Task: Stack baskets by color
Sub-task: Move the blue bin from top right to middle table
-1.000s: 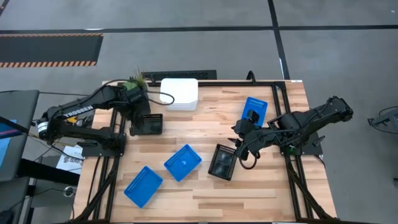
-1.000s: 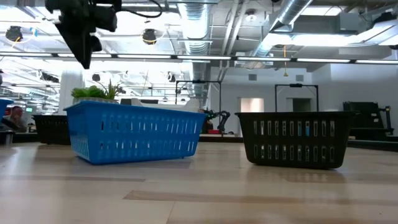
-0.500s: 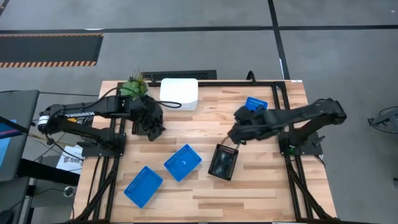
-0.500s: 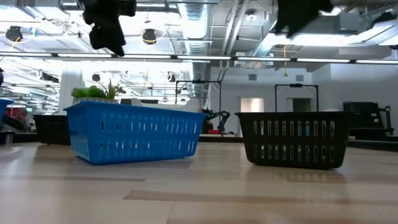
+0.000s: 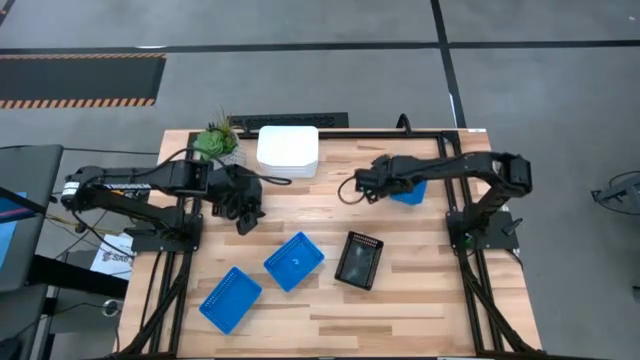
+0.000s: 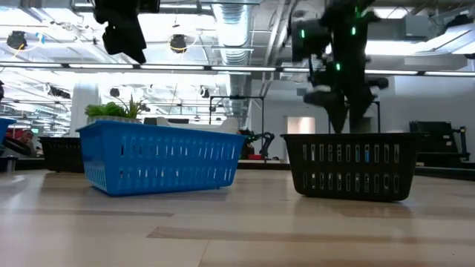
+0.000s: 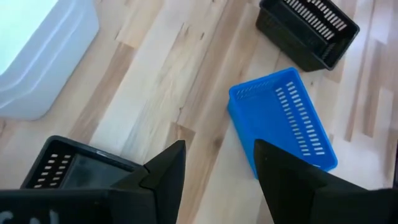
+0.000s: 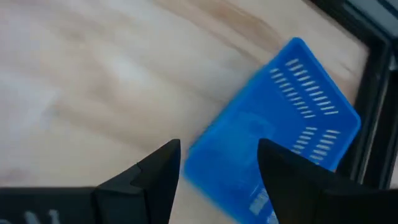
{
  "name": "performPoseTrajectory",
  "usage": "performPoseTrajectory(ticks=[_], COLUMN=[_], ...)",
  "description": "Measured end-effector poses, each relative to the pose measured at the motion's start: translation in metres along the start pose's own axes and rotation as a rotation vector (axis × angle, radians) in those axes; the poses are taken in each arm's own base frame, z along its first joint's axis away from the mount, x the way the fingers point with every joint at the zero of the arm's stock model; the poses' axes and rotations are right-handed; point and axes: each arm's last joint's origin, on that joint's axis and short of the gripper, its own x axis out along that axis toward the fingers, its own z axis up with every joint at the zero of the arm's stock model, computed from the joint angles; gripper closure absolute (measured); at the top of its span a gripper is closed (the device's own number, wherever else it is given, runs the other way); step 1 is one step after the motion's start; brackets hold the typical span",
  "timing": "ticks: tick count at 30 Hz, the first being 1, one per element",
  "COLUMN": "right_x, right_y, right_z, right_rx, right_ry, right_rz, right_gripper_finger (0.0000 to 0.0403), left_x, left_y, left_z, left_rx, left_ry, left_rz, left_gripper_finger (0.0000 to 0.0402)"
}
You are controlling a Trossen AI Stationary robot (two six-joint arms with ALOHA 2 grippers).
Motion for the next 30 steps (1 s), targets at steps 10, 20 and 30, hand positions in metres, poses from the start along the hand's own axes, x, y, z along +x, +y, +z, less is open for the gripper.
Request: performPoseTrajectory(ticks=[10, 20, 30], right_x=[0.052, 0.045, 0.004], right_y=[-0.012, 0.017, 0.063], right_z=[0.002, 0.005, -0.001], right_rx=[0.100, -0.022, -0.236], right_ry=[0.062, 0.034, -0.159], right_rz=[0.079, 0.455, 0.936], right_gripper_finger=[0.0164, 0.0164, 0.0164], left_x=[0.000, 0.000, 0.000], left_y=[-0.007, -0.006, -0.005], left_z=[-0.003, -0.003, -0.002], left_rx=[0.014, 0.007, 0.009], left_ry=[-0.008, -0.019, -0.039], left_rz=[0.017, 0.040, 0.083], left_gripper_finger=[0.0226, 0.0226, 0.0226])
